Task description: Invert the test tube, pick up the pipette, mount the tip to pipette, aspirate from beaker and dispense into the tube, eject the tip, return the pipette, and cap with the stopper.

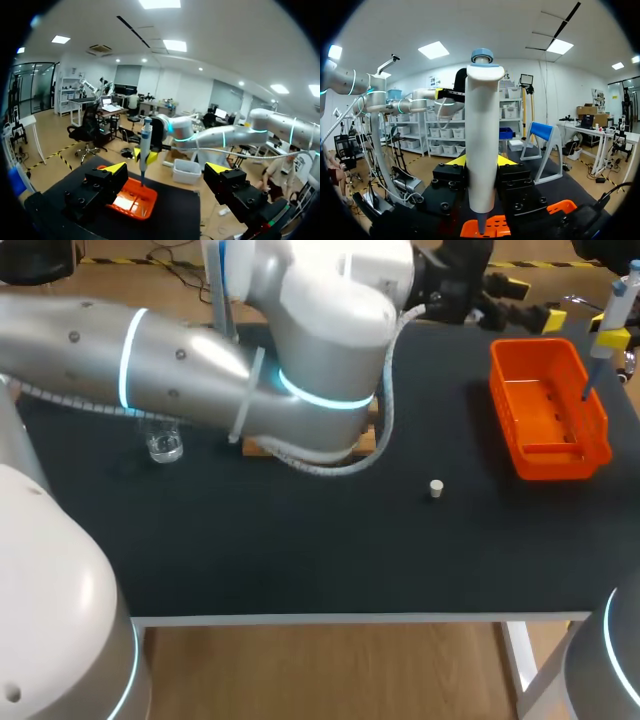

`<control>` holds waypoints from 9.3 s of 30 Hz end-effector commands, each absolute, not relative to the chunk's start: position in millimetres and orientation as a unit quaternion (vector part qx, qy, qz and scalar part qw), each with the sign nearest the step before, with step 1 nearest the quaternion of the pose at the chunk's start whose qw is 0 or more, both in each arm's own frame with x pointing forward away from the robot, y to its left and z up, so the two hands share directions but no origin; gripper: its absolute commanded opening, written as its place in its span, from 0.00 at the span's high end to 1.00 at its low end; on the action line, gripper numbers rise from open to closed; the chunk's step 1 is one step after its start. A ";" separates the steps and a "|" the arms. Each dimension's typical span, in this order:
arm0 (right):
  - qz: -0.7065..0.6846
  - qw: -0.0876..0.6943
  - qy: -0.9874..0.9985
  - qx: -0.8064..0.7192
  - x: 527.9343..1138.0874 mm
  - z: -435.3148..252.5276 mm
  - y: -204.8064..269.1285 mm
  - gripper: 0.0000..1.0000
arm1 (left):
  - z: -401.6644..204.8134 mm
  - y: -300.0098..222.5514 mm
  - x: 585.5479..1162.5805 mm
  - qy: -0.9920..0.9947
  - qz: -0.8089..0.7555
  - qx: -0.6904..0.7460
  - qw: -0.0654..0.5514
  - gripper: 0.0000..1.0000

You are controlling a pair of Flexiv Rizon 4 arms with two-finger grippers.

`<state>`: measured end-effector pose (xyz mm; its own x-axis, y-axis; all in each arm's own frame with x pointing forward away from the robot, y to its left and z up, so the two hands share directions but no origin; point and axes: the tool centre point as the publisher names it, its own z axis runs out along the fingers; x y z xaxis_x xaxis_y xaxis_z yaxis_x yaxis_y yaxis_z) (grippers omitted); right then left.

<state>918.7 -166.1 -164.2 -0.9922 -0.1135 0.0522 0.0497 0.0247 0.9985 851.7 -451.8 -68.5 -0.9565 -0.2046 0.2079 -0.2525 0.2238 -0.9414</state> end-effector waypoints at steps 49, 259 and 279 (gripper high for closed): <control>-0.697 0.059 -0.714 0.023 919.1 -163.4 -166.7 1.00 | -138.0 -314.0 822.5 -0.713 0.697 0.073 -0.029 0.00; -0.691 -0.023 -0.723 -0.020 823.4 -162.9 157.2 1.00 | -122.4 -280.7 822.4 -0.748 0.657 0.073 -0.056 1.00; -0.683 -0.007 -0.731 0.002 817.6 -156.4 102.1 0.00 | -122.4 -280.7 822.4 -0.748 0.657 0.073 -0.056 1.00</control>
<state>820.1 131.6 -161.3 -0.9997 0.0193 -0.0136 -0.0123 0.0639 0.9979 821.9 -280.1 -123.1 -0.9829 -0.1839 0.0110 -0.0343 0.1238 -0.9917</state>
